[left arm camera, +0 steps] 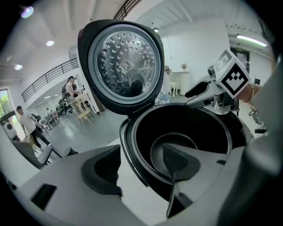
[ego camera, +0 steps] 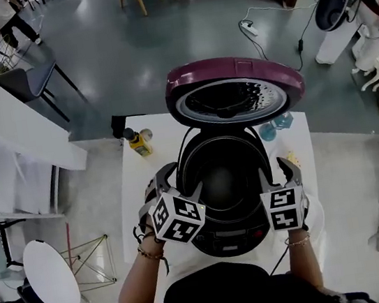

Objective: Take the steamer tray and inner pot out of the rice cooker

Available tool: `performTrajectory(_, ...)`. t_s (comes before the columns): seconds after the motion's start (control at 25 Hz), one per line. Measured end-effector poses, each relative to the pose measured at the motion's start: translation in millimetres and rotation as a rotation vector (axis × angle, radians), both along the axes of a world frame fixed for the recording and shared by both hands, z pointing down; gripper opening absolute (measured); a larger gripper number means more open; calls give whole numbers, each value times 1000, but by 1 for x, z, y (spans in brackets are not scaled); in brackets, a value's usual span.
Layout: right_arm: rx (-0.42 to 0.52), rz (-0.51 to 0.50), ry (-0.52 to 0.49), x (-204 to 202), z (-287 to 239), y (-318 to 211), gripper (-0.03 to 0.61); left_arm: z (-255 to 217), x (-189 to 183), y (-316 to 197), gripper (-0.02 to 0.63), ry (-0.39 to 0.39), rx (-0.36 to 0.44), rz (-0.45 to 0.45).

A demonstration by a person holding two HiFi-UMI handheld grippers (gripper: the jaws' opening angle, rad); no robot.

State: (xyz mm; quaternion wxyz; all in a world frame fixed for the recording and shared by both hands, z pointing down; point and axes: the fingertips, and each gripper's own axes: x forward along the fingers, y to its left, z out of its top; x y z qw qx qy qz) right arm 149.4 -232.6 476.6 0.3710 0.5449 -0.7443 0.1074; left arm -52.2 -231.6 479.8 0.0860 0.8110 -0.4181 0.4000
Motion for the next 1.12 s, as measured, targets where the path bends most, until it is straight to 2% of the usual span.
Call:
performTrajectory(0.12,-40,-24,113,-3,11,-11,190,10,7,-8,296,-51,-29,34)
performTrajectory(0.32,-146,-85,287,-8,43,-20,199,38,6,-19,296,-241,-70,72)
performTrajectory(0.4,-159,-91,328,-8,50,-22,206,46,2,-22,296,-277,-96,68)
performTrajectory(0.68,-150,-83,206,-10,47,-32,196,48,-2,-30,292,-209,-169,26)
performTrajectory(0.76,-139,-69,170,-9,43,-31,193,47,-3,-33,270,-188,-178,9)
performTrajectory(1.12,-77,-51,65,-9,27,-31,153,43,-1,-33,247,-166,-193,-13)
